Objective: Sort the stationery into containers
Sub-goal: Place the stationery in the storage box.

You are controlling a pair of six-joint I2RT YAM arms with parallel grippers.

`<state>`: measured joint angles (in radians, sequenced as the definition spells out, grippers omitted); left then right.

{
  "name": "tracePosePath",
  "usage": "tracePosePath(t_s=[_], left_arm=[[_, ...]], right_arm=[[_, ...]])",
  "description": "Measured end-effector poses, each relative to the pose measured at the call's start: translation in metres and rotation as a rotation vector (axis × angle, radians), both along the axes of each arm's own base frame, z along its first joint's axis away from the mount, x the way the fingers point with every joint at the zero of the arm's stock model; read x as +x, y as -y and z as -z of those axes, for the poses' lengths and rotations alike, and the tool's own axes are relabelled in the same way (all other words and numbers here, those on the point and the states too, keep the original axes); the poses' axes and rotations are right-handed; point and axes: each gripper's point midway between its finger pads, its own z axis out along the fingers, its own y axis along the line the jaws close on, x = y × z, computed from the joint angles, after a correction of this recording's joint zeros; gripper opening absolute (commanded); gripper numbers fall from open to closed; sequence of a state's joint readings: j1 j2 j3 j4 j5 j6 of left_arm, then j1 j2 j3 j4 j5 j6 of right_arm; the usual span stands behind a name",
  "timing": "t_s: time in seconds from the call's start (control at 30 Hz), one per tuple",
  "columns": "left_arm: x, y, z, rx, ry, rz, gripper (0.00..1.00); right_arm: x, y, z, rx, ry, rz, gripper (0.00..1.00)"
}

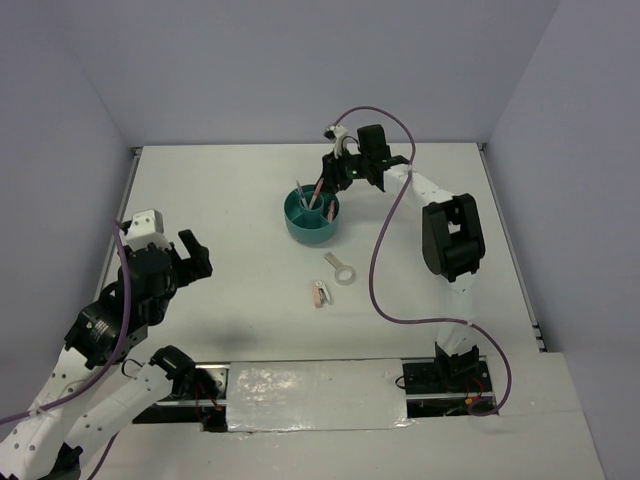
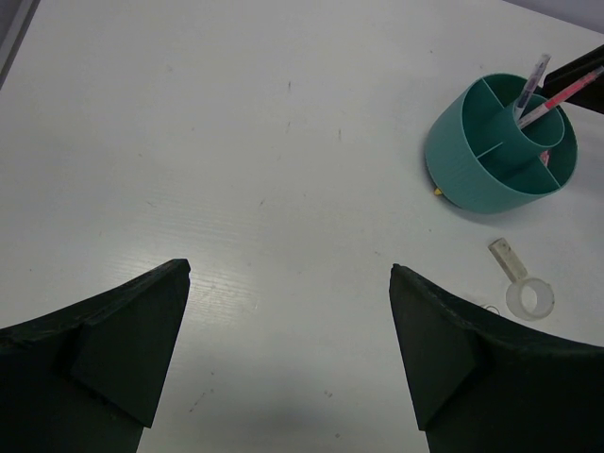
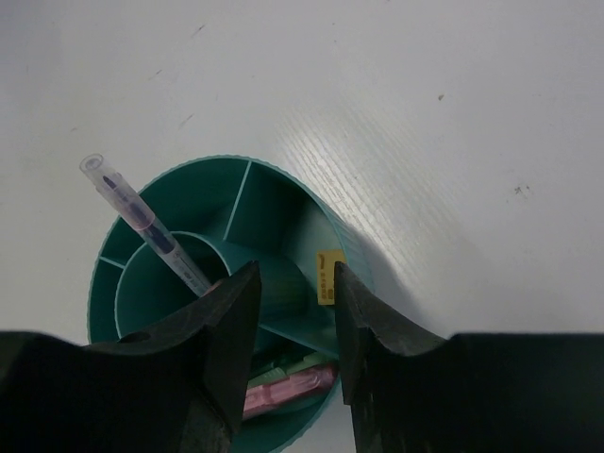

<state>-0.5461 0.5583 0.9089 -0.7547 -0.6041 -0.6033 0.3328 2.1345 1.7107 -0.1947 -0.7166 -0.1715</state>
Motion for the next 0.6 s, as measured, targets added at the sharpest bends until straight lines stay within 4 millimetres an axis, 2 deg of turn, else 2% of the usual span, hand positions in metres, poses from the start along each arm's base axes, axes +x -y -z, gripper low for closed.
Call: tracePosePath(t_s=[0.23,0.37,0.43,0.5,0.6], left_arm=[[0.0,0.0,0.0,0.0,0.0,0.001,0.99],[0.0,0.0,0.0,0.001,0.0,0.001,0.99],[0.0,0.0,0.0,0.0,0.0,0.001,0.99],[0.0,0.0,0.0,0.0,0.0,0.002,0.99],[0.0,0.0,0.0,-0.001,0.001,0.003,0.99]], right_arm=[[0.0,-0.001,-0.001,0.008,-0.008,0.006,0.45],[0.005,0.007,-0.005,0.009,-0.011,0.066,0.46],[0.008,0.015,-0.013,0.014,0.002,0.124,0.48],[0.008,0.032,-0.022,0.008,0.018,0.215,0.52],[-0.002,0.061,-0.046,0.008,0.071,0.354,0.56]])
